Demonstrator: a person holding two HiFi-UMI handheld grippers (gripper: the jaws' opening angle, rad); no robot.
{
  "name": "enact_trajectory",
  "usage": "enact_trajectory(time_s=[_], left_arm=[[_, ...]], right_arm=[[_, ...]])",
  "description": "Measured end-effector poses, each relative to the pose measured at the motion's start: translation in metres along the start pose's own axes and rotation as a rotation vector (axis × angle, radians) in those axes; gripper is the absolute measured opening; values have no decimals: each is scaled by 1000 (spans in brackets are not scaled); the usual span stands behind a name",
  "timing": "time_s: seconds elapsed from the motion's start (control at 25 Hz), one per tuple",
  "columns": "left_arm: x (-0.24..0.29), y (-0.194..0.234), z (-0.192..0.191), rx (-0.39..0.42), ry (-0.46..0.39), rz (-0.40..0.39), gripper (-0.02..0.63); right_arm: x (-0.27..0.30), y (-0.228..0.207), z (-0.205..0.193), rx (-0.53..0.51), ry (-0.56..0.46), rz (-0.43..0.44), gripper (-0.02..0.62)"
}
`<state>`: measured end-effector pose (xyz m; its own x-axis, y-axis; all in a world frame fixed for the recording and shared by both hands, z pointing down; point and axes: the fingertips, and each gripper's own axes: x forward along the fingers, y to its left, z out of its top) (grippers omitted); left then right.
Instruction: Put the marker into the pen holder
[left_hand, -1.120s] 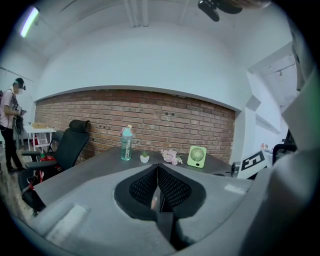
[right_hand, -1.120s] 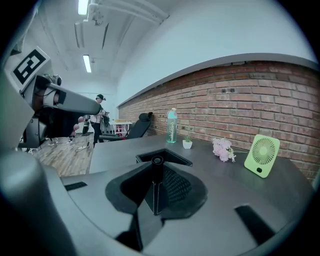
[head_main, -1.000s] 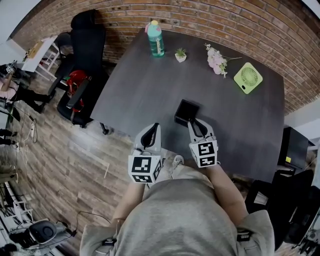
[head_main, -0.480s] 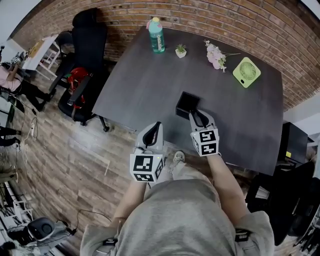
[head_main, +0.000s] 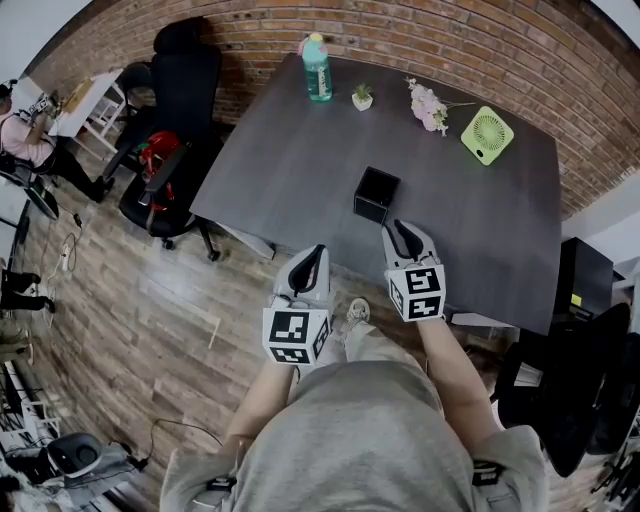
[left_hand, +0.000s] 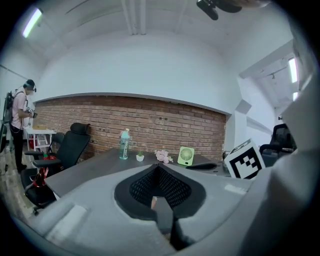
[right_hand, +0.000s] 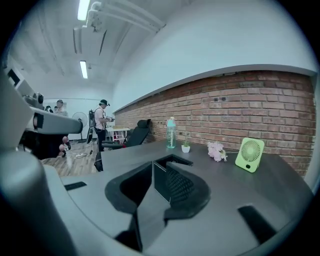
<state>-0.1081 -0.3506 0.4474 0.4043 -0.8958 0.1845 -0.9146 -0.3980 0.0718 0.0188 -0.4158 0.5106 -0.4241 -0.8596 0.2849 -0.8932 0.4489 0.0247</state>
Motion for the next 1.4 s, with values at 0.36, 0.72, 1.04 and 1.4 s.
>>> enact_trajectory(time_s=[0.36, 0.72, 1.04, 1.4], left_arm=[[-61, -27, -17, 20, -20, -15, 18], [-120, -56, -29, 23, -36, -15, 18], [-165, -73, -35, 14, -37, -10, 18], [-190, -84, -35, 0, -52, -9, 18]], right_arm=[[-83, 48, 5, 35, -77, -14, 29], [-156, 86, 6, 40, -127, 7, 3], [-210, 110, 6, 54, -154, 5, 2], [-243, 127, 7, 48, -171, 16, 2]])
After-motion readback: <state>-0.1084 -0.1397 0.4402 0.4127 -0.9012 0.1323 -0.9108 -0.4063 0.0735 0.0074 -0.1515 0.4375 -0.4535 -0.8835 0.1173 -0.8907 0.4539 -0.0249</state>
